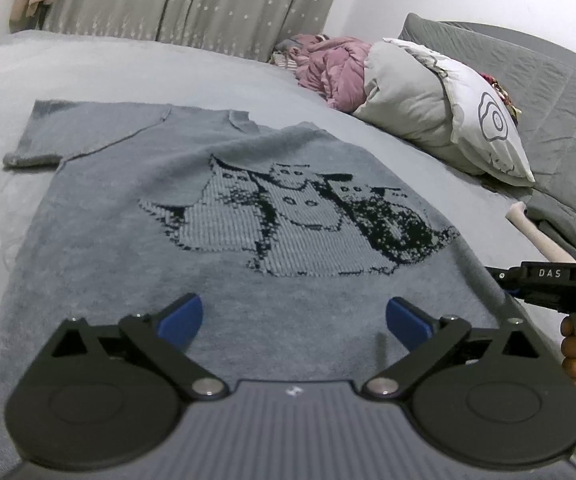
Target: Fold clothes
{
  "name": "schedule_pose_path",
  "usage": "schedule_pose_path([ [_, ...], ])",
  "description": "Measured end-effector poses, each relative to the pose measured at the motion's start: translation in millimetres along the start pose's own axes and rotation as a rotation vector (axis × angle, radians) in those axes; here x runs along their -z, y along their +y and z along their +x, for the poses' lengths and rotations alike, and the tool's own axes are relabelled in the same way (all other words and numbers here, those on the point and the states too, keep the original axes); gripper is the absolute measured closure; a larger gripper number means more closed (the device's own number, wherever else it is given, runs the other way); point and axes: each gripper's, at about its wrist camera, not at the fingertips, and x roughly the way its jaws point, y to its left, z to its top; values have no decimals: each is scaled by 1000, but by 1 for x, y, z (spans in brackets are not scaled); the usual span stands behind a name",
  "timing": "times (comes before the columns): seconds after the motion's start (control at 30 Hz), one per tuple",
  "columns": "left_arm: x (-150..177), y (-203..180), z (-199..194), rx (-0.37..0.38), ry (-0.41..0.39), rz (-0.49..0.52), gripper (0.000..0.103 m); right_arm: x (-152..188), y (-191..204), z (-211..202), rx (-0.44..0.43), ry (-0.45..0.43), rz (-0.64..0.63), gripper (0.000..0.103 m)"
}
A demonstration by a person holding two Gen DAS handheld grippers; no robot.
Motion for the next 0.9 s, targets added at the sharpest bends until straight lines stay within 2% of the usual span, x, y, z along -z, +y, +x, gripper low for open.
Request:
schedule_pose_path([
  [0.47,-2,6,-6,10,-23,-63,3,0,23,-4,-89,-3,-24,95],
  [0.8,-4,11,-10,4,-32,-98,3,10,61,8,-180,65,-118,95],
  [0.9,-4,12,-11,3,-32,-99,3,13,70,11,-176,79,-149,93],
])
